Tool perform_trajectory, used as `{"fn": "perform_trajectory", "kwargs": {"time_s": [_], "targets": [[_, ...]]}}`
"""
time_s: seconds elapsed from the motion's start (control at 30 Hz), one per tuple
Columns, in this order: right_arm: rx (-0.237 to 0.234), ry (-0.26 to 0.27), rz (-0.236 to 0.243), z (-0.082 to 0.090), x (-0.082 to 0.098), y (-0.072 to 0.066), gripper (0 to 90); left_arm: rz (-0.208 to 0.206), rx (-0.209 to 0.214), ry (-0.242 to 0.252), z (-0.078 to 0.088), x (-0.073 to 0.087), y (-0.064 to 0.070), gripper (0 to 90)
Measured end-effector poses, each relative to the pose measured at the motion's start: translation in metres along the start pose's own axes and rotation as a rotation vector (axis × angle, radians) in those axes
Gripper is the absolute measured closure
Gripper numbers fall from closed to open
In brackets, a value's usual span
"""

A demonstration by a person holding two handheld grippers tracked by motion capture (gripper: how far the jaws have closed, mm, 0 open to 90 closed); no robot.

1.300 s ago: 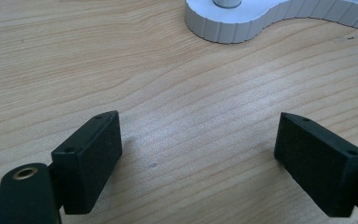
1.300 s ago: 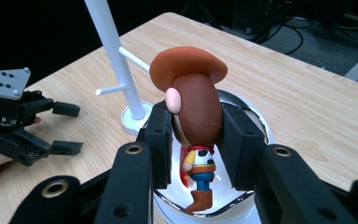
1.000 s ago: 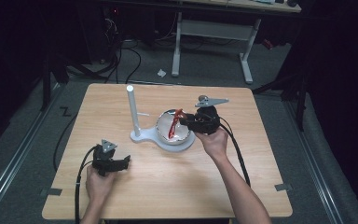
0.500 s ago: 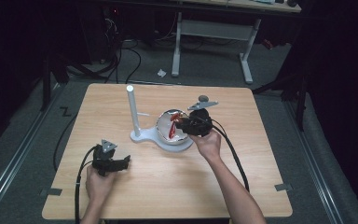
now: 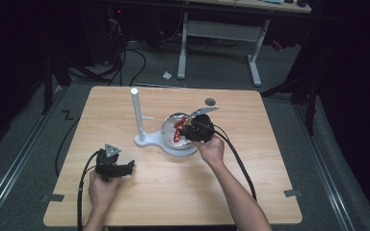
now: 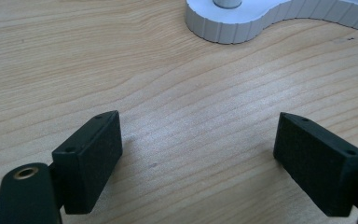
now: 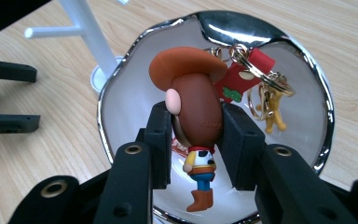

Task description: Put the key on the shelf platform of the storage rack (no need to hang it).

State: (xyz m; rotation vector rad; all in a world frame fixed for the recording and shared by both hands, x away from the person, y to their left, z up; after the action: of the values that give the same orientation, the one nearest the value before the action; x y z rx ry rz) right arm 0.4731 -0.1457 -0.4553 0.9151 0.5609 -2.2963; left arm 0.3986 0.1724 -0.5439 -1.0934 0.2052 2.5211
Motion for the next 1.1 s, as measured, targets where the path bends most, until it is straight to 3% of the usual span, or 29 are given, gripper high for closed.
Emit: {"fn": "perform_trajectory", "kwargs": {"time_s": [0.47, 0.57, 0.83, 1.1], "targets": [[0.028, -0.041, -0.031, -0.017, 0.005, 0.002, 65.8, -0.001, 0.000, 0.000, 0.000, 0.000, 0.000, 15.9], [0.032, -0.034, -0.029, -0.018, 0.006, 0.002, 59.8, -0.001, 0.000, 0.000, 0.000, 0.000, 0.000, 15.9], [0.047, 0.001, -0.029, -0.008, 0.003, 0.001, 51.5, 0.000, -0.001, 0.002, 0.000, 0.000, 0.000, 16.1], [0.062, 0.041, -0.030, 0.010, 0.006, 0.005, 51.0, 0.001, -0.001, 0.002, 0.000, 0.000, 0.000, 16.2]]}}
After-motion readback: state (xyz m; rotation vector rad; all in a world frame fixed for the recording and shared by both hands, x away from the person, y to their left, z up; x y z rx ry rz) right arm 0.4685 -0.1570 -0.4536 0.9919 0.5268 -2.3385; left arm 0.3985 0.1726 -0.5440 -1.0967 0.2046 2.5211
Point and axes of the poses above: each handheld gripper's, and its own axes: z roughly backward along the jaws, x roughly out of its underside, y roughly to its right, the point moved 1 cm from there along -z, roughly forward along the jaws, and after that the axes turned 3 degrees about -x, right-handed, at the moved point
